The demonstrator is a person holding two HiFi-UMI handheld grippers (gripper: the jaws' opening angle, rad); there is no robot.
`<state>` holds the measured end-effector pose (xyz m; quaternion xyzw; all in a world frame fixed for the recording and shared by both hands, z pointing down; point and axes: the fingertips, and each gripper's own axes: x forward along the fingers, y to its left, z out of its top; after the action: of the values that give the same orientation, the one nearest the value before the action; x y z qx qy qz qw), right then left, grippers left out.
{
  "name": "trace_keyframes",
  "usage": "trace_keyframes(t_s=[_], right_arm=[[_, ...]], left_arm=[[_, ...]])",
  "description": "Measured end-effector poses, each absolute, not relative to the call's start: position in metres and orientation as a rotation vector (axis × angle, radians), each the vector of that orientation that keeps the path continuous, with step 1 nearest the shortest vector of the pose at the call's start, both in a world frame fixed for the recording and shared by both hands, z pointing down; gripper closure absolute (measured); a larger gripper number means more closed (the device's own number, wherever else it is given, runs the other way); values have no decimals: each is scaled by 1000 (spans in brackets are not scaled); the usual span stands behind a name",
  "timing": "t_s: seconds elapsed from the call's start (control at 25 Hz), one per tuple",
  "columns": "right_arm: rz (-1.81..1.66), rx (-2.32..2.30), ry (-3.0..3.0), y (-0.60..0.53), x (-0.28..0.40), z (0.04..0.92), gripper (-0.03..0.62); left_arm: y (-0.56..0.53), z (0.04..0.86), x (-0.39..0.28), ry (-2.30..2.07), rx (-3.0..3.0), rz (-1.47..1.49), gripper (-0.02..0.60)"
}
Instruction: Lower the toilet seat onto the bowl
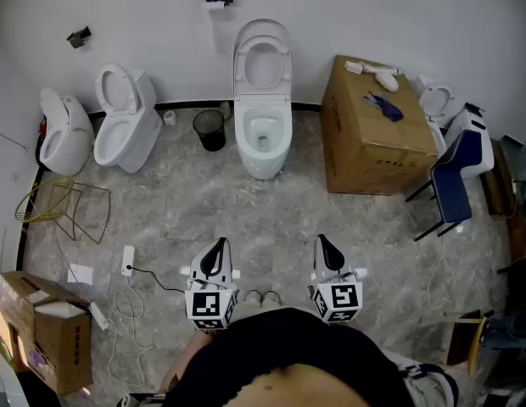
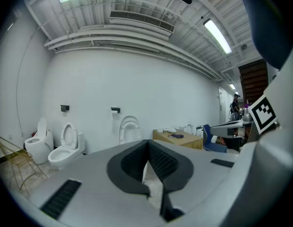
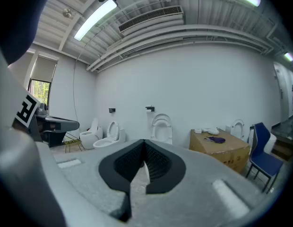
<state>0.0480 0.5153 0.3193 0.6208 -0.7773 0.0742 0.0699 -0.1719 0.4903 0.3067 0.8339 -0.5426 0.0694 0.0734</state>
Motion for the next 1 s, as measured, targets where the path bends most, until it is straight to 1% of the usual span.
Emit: trace_keyframes(t_s=[0.88, 1.0], right_arm=[[211, 1824, -2394, 508, 29, 325, 588], [230, 1793, -2414, 503, 25, 327, 487]], left_arm=[[485, 323, -178, -1568, 2530, 238, 578], [482, 321, -175, -1554, 2534, 232, 572]])
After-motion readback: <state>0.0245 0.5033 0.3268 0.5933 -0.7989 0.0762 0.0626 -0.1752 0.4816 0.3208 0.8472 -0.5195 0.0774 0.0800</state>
